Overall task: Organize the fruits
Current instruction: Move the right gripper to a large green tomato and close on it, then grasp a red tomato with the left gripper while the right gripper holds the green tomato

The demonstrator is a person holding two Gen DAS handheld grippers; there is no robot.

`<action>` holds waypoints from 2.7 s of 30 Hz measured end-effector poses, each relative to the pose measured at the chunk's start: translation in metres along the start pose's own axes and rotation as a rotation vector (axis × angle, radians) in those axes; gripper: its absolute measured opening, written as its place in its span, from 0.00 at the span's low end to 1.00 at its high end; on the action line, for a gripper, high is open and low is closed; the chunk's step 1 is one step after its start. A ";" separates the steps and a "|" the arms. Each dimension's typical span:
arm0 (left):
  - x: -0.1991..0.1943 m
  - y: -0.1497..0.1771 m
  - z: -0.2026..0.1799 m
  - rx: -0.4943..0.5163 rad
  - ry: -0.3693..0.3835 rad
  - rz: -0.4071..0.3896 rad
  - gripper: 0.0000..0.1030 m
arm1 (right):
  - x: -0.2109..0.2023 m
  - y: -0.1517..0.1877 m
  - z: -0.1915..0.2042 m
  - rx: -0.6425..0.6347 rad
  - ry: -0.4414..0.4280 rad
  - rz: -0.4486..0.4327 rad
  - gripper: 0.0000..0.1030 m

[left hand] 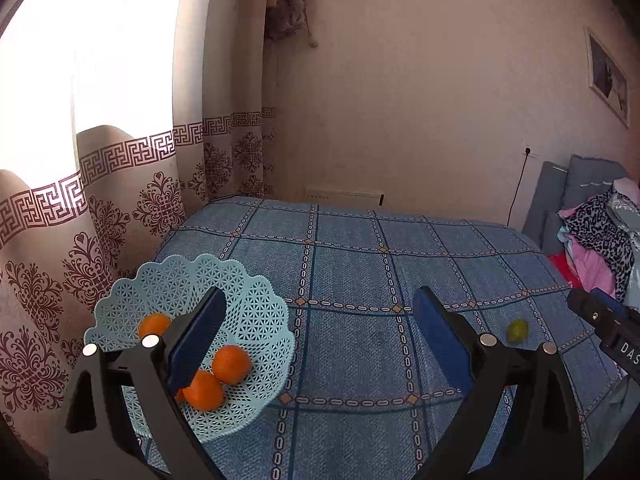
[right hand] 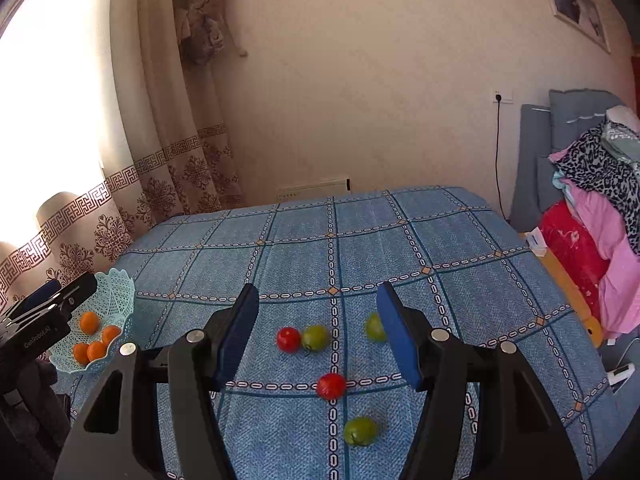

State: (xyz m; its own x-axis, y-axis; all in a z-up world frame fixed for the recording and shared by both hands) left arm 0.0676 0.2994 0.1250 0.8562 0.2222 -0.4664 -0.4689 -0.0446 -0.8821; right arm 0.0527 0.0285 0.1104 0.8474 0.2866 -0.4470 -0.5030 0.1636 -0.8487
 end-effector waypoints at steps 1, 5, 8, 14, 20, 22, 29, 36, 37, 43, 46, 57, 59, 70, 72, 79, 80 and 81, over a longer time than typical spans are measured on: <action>-0.001 0.002 -0.005 0.012 0.013 0.002 0.93 | -0.003 0.004 -0.008 0.006 0.011 0.007 0.60; 0.002 0.011 -0.023 0.032 0.106 0.049 0.94 | -0.013 0.019 -0.037 0.027 0.048 0.025 0.60; 0.007 0.020 -0.037 0.035 0.191 0.114 0.94 | -0.015 0.030 -0.053 0.063 0.031 0.058 0.60; 0.011 0.033 -0.057 0.099 0.211 0.136 0.94 | -0.007 0.057 -0.051 0.049 -0.011 0.123 0.60; 0.014 0.042 -0.064 0.140 0.219 0.150 0.94 | 0.007 0.084 -0.029 -0.014 -0.059 0.185 0.60; 0.015 0.042 -0.065 0.144 0.220 0.151 0.94 | 0.012 0.092 -0.022 -0.038 -0.064 0.206 0.58; 0.017 0.044 -0.066 0.148 0.219 0.155 0.94 | 0.028 0.107 -0.017 -0.074 -0.023 0.255 0.45; 0.018 0.047 -0.071 0.162 0.217 0.158 0.94 | 0.037 0.112 -0.021 -0.071 -0.002 0.294 0.40; 0.018 0.047 -0.072 0.164 0.216 0.157 0.94 | 0.038 0.112 -0.021 -0.072 -0.002 0.299 0.40; 0.018 0.050 -0.075 0.176 0.213 0.161 0.94 | 0.046 0.115 -0.025 -0.052 -0.008 0.325 0.28; 0.019 0.053 -0.077 0.184 0.209 0.164 0.94 | 0.044 0.115 -0.027 -0.046 -0.016 0.314 0.28; 0.030 0.071 -0.098 0.229 0.222 0.197 0.94 | 0.026 0.100 -0.038 -0.024 -0.007 0.237 0.28; 0.029 0.075 -0.105 0.244 0.230 0.200 0.94 | 0.023 0.094 -0.043 -0.007 0.000 0.220 0.28; 0.022 0.093 -0.157 0.380 0.295 0.160 0.83 | 0.001 0.073 -0.085 0.112 0.056 0.113 0.28; 0.021 0.096 -0.167 0.406 0.321 0.167 0.82 | 0.000 0.073 -0.089 0.128 0.055 0.108 0.28; 0.026 0.101 -0.200 0.448 0.398 0.242 0.68 | -0.008 0.074 -0.099 0.161 0.056 0.082 0.28; 0.027 0.101 -0.204 0.449 0.400 0.250 0.64 | -0.008 0.074 -0.100 0.165 0.056 0.082 0.28; 0.029 0.102 -0.207 0.450 0.402 0.257 0.62 | -0.009 0.074 -0.102 0.170 0.055 0.082 0.28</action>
State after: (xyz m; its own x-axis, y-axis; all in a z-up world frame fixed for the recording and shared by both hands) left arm 0.0896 0.0995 0.0077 0.6781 -0.1261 -0.7241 -0.6400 0.3831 -0.6661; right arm 0.0253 -0.0580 0.0222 0.8081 0.2540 -0.5314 -0.5882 0.3002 -0.7510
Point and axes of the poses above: each gripper's, at about its wrist camera, not at the fingertips, and x roughly the way its jaws point, z to its left, y to its underside, the point moved 3 cm from there along x, roughly the way its jaws point, and after that the axes turned 13 degrees about -y, right-handed, at the moved point
